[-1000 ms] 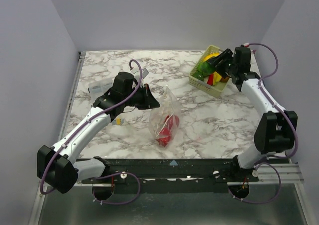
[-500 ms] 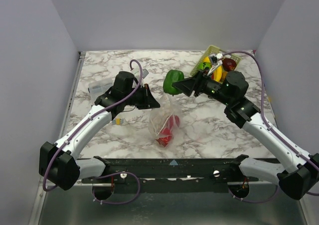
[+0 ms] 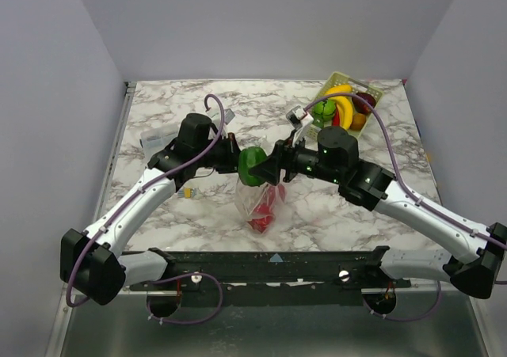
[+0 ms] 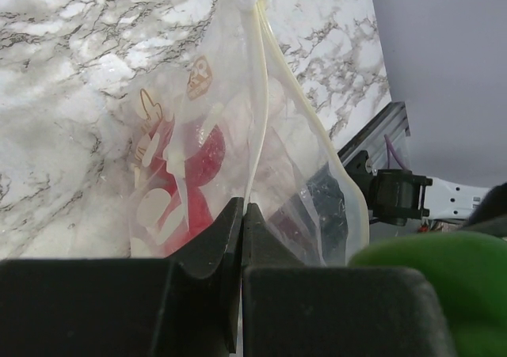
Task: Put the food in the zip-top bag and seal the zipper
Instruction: Place the fake vegetable in the zipper food storage bag.
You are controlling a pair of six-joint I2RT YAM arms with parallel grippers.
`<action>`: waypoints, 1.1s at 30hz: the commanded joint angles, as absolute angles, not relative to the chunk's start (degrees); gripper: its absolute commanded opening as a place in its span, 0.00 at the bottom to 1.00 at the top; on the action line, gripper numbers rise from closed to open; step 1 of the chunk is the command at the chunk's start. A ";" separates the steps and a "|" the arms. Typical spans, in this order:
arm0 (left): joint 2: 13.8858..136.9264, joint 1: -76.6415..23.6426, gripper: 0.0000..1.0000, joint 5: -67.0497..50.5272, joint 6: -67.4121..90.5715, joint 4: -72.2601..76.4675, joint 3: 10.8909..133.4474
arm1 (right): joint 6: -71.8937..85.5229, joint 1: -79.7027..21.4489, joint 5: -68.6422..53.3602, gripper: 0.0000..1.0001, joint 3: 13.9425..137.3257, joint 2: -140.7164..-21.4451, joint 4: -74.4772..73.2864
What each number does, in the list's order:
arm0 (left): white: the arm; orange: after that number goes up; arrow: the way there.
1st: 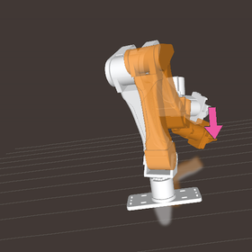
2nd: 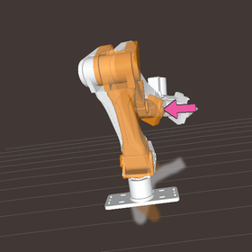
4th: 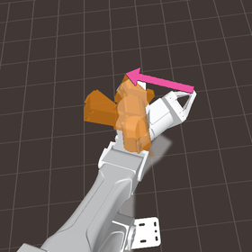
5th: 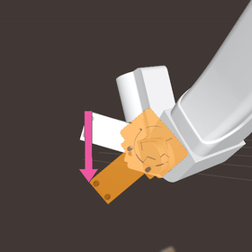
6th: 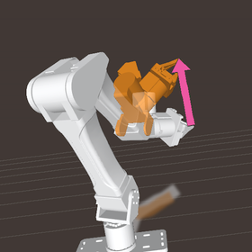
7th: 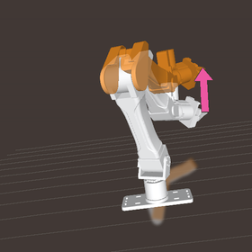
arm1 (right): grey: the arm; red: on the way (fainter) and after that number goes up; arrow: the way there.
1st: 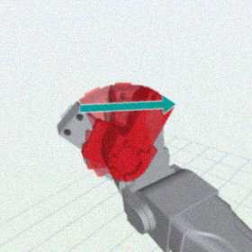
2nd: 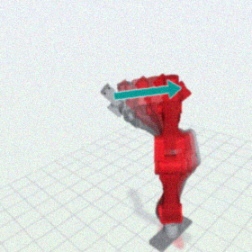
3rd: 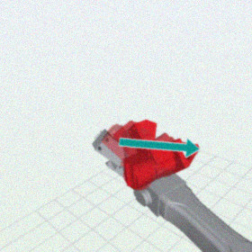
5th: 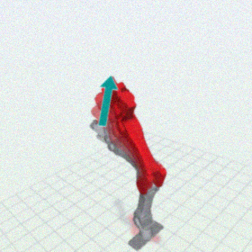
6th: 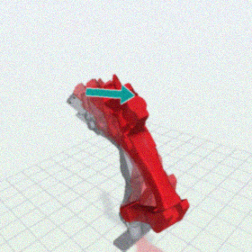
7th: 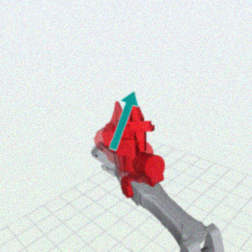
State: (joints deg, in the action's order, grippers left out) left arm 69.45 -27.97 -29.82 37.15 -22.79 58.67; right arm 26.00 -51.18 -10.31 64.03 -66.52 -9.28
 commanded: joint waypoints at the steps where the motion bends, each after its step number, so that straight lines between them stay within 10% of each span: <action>1: 67.30 -27.93 0.00 -29.97 37.05 -22.02 58.95 | 24.27 -51.88 -5.15 0.06 65.89 -66.65 -20.36; 20: 66.31 -27.88 0.00 -32.99 38.34 -17.75 57.35 | 60.43 -64.83 32.39 0.07 88.88 -91.02 -57.14; 33: 66.35 -27.91 0.00 -33.51 38.52 -18.48 57.45 | 60.45 -65.89 49.61 0.12 81.50 -87.54 -46.54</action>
